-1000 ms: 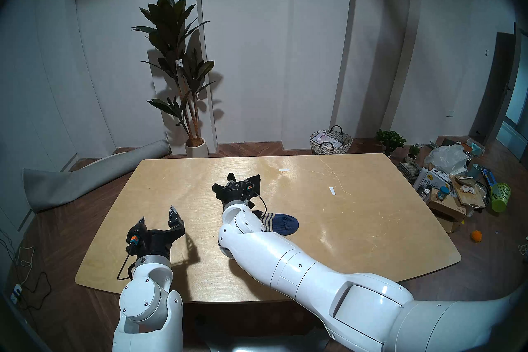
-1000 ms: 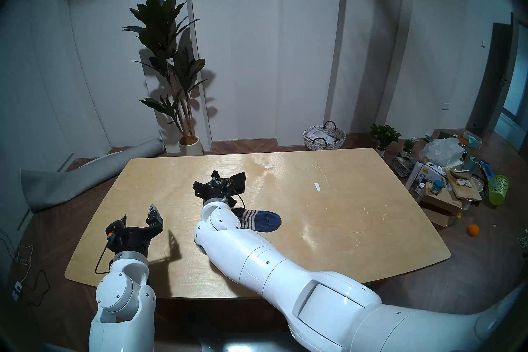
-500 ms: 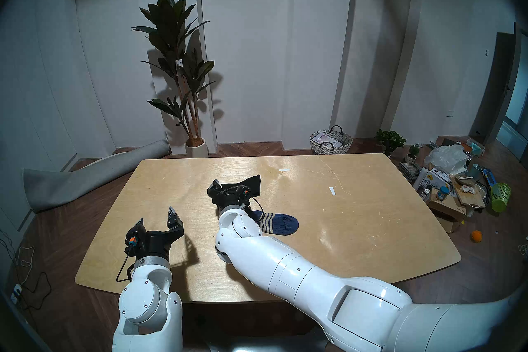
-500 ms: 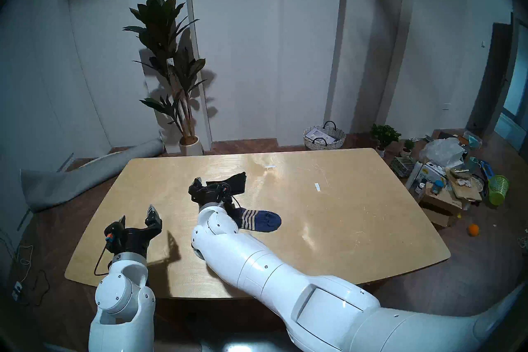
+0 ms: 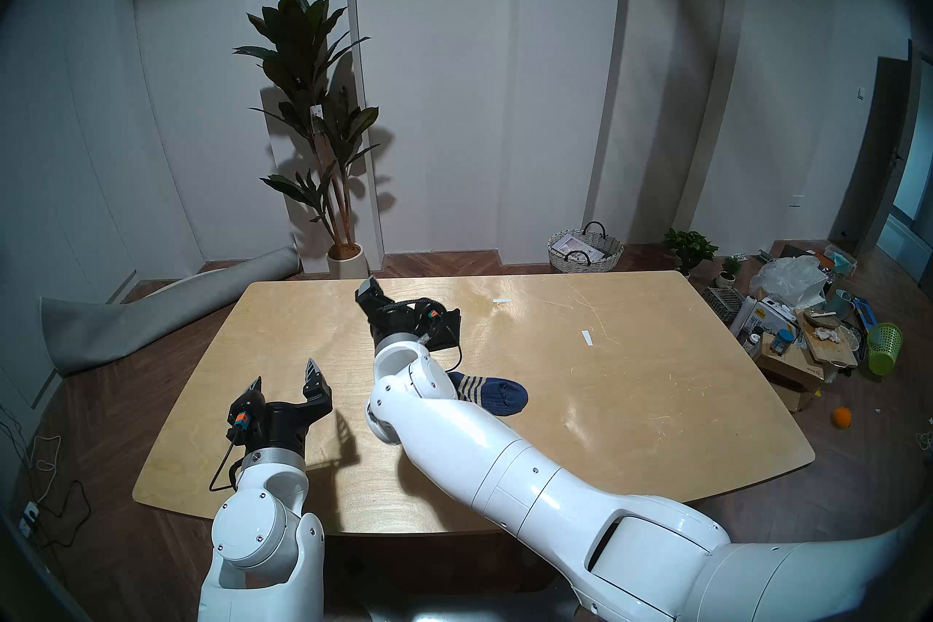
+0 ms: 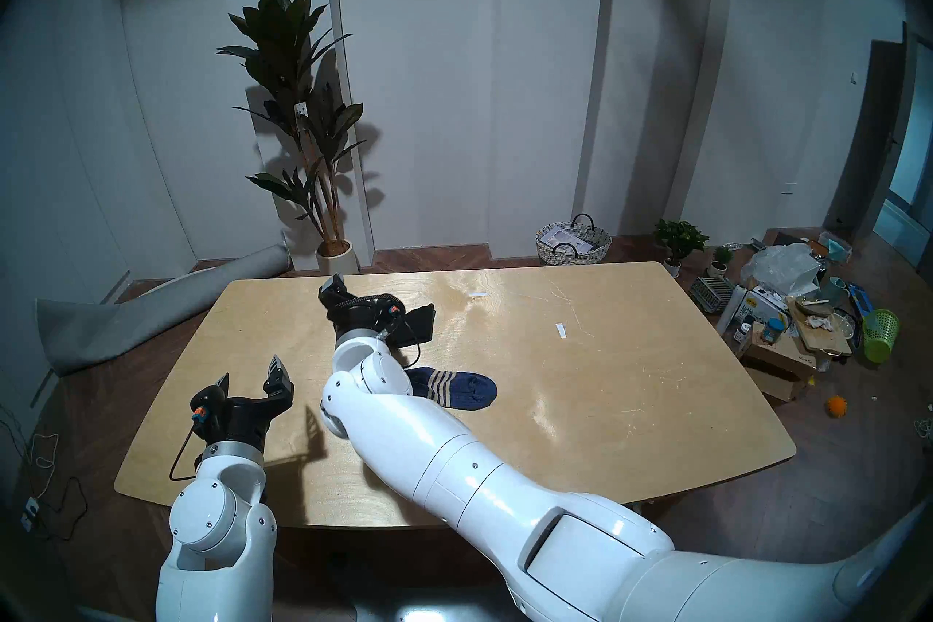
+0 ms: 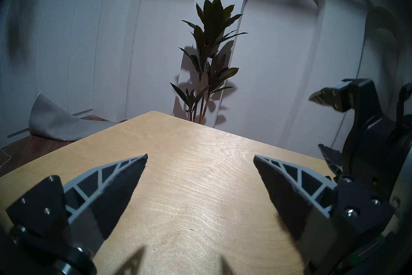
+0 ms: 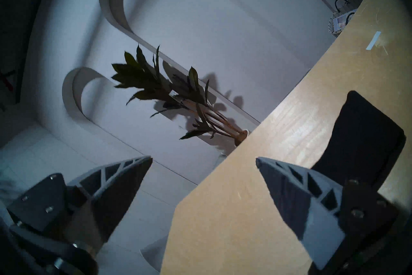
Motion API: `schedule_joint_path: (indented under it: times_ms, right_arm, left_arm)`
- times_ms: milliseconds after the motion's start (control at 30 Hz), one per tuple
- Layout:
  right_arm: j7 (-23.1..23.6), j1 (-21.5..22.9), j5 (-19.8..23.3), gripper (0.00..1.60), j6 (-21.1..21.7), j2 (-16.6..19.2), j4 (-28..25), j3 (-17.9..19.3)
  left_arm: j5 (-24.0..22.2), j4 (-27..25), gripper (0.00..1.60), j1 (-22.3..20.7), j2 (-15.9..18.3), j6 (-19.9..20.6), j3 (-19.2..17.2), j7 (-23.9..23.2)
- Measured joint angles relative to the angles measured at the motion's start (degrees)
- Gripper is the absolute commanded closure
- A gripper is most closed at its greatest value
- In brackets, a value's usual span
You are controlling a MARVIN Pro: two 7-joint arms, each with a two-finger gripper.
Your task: Fold socks in half once and place them neatly on the table
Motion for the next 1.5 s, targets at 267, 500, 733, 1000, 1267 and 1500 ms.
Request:
schedule_joint_path:
  times_ms: [267, 500, 733, 1000, 1267, 1500]
  right_arm:
    - [-1.64, 0.07, 4.04, 0.0, -1.24, 4.14, -5.45, 7.67]
    - [-3.29, -0.86, 6.88, 0.0, -1.4, 8.52, -8.72, 13.27]
    - [-4.73, -3.0, 9.44, 0.0, -0.67, 12.88, -9.95, 17.92]
    - [-6.31, -6.13, 10.94, 0.0, 0.91, 18.21, -11.7, 22.31]
    - [-6.91, -8.12, 7.76, 0.0, 1.96, 23.4, -13.47, 26.23]
    - [-6.12, -7.9, 2.85, 0.0, 3.25, 28.36, -16.19, 29.21]
  left_arm:
    - [1.03, 0.13, 0.0, -0.19, 0.72, 0.02, 1.19, -0.79]
    - [1.9, 0.32, 0.0, -0.4, 1.22, 0.09, 2.8, -1.56]
    - [3.36, 1.11, 0.0, -0.53, 1.71, 0.1, 4.63, -2.02]
    - [5.88, 1.82, 0.0, -1.07, 2.5, 0.06, 7.68, -2.49]
    - [8.09, 2.12, 0.0, -1.98, 3.56, 0.05, 10.37, -2.95]
    - [9.88, 2.4, 0.0, -3.02, 4.52, 0.05, 12.29, -3.28]
